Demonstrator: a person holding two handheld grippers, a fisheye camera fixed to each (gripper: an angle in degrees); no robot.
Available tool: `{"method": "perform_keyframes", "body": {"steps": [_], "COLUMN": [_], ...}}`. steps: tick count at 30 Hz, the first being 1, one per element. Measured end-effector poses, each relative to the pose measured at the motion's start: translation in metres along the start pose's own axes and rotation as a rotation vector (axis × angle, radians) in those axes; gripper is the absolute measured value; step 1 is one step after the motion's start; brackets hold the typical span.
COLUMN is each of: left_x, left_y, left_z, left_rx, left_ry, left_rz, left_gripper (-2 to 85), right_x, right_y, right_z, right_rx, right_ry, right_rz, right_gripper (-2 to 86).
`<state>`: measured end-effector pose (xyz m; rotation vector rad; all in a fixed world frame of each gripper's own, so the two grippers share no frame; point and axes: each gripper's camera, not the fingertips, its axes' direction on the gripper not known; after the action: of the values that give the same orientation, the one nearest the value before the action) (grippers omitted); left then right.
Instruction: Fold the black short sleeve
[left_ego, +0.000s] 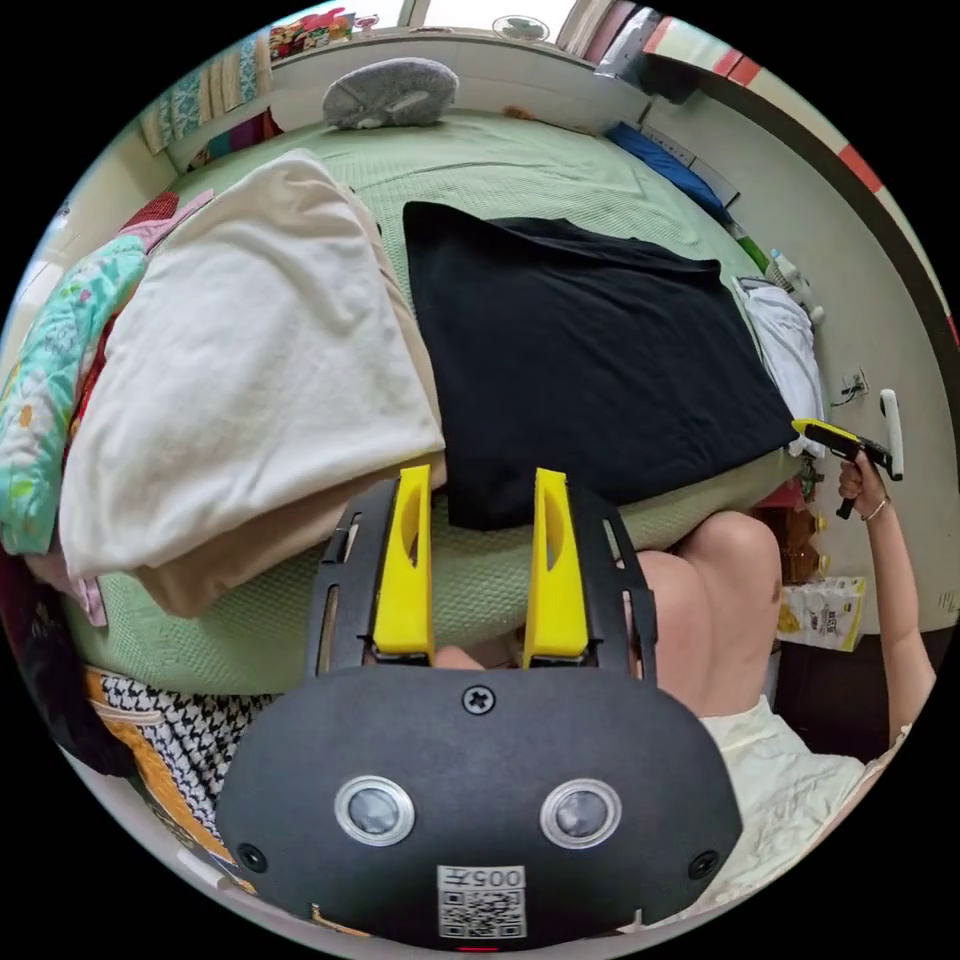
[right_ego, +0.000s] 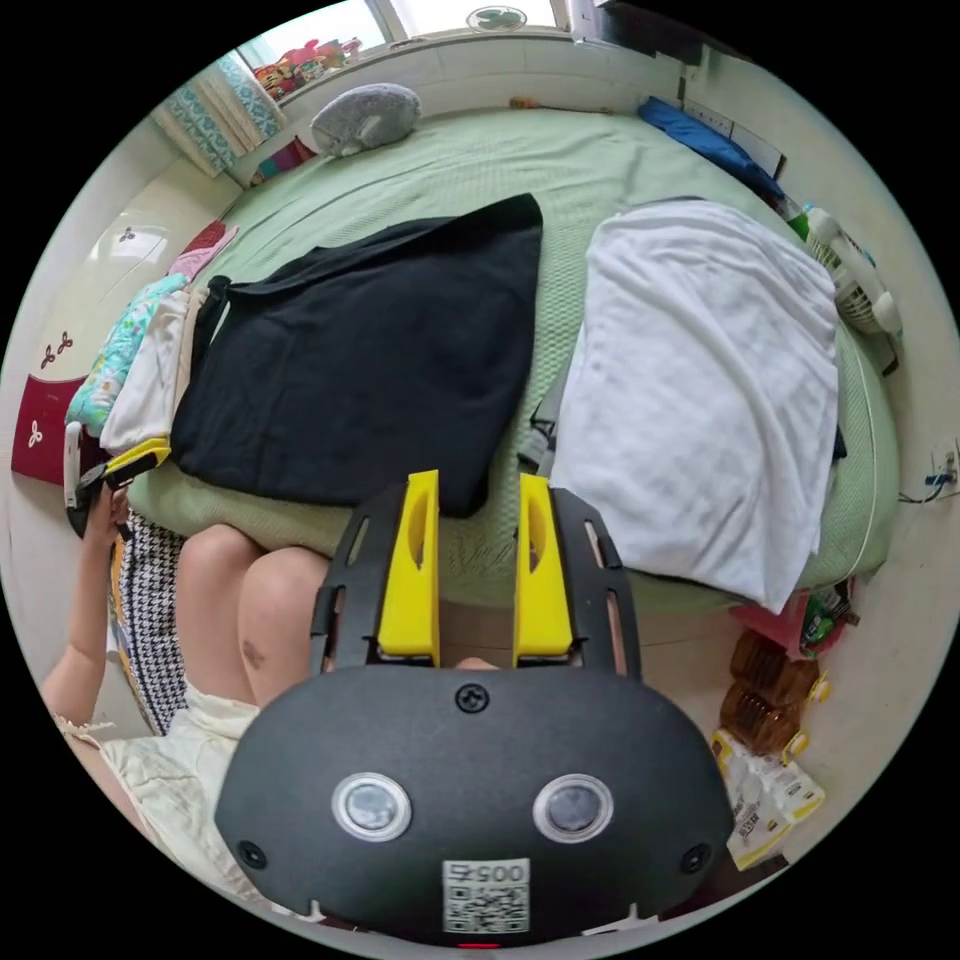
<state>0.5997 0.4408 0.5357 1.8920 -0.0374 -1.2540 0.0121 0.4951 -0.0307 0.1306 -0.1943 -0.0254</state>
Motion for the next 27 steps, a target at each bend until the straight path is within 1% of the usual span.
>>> {"method": "perform_keyframes", "body": {"steps": [3,4,5,8,10,12,14,18,20,25,27], "left_x": [-0.013,-0.018,-0.022,-0.024,-0.023,-0.023,-0.026,-0.029,-0.035,-0.048,-0.051], "left_y": [0.001,0.0,0.0,0.003,0.009,0.017,0.029,0.051,0.069,0.097,0.101], "left_z": [0.023,0.031,0.036,0.034,0.028,0.023,0.019,0.012,0.009,0.025,0.04], "left_rx": [0.019,0.017,0.014,0.025,0.054,0.06,0.053,0.046,0.043,0.009,-0.009], "left_ry": [-0.008,-0.048,-0.083,-0.072,-0.07,-0.015,0.033,-0.007,0.02,0.129,0.125], "left_rz": [-0.07,-0.107,-0.132,-0.131,-0.101,-0.067,-0.057,-0.035,-0.037,-0.055,-0.062], "left_gripper": [11.3,8.4,6.0,2.2,1.3,0.7,0.3,0.1,0.1,0.2,0.2], "right_x": [0.001,0.0,-0.002,-0.008,-0.014,-0.019,-0.02,-0.021,-0.02,-0.016,-0.014], "right_y": [0.001,-0.001,-0.004,-0.01,-0.009,-0.006,-0.001,0.013,0.028,0.057,0.062], "right_z": [0.007,0.011,0.014,0.018,0.012,0.003,-0.009,-0.023,-0.029,-0.021,-0.008], "right_rx": [0.022,0.023,0.021,0.006,0.031,0.054,0.053,0.03,0.004,-0.038,-0.047], "right_ry": [-0.065,-0.069,-0.053,0.027,0.023,0.032,-0.002,-0.009,-0.014,-0.022,-0.029], "right_rz": [0.011,0.019,0.026,0.052,0.024,0.0,-0.019,-0.068,-0.093,-0.133,-0.12], "right_gripper": [9.3,7.8,5.9,0.0,-0.9,-1.2,-1.3,-1.3,-1.3,-1.3,-1.2]}}
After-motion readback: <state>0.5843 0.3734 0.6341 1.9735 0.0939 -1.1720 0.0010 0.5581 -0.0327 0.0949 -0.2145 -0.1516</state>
